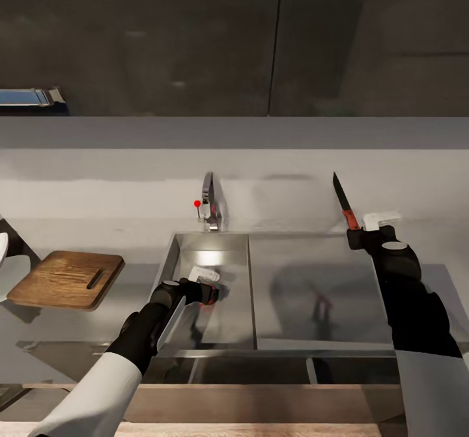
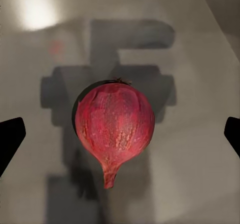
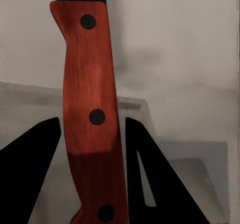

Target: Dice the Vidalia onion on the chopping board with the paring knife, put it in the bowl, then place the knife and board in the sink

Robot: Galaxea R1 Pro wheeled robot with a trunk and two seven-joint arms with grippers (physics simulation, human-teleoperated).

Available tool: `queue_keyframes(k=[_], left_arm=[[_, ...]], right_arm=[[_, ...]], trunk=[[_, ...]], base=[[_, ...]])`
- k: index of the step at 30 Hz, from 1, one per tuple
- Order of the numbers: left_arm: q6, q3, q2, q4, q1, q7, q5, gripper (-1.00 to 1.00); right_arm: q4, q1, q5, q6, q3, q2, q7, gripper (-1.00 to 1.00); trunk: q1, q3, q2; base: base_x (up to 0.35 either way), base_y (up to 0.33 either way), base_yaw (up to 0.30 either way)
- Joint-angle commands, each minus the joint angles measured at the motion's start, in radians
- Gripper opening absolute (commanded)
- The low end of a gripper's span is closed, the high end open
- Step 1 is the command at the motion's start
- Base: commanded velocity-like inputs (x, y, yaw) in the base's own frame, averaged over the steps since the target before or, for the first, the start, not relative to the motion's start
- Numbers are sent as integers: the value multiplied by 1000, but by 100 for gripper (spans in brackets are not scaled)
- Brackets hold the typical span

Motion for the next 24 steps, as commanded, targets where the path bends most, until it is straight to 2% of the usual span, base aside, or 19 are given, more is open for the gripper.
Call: queue_keyframes(k=[1,5,13,21,24], left_arm=[[5,0,0,-1,-1,-2,0,100],[5,0,0,-1,-1,-2,0,100],[5,1,0,3,-1,-2,0,100],[3,3,-1,4,-1,24,0,100],[-17,3,-1,3,-1,29,0,100]], right_arm=[[-1,-31,9,5,3,0,11,-100],[-1,-52,9,5,5,0,11,-100],[-1,-57,9,6,6,0,11,-100],[-1,-57,9,6,6,0,11,-100],[-1,-57,9,6,6,0,11,-100]], trunk=[[1,-2,-2],[1,-2,-2],[1,-3,-2],[1,-13,-2],[1,-18,-2]], base=[[0,0,0],[0,0,0],[0,0,0],[0,0,0],[0,0,0]])
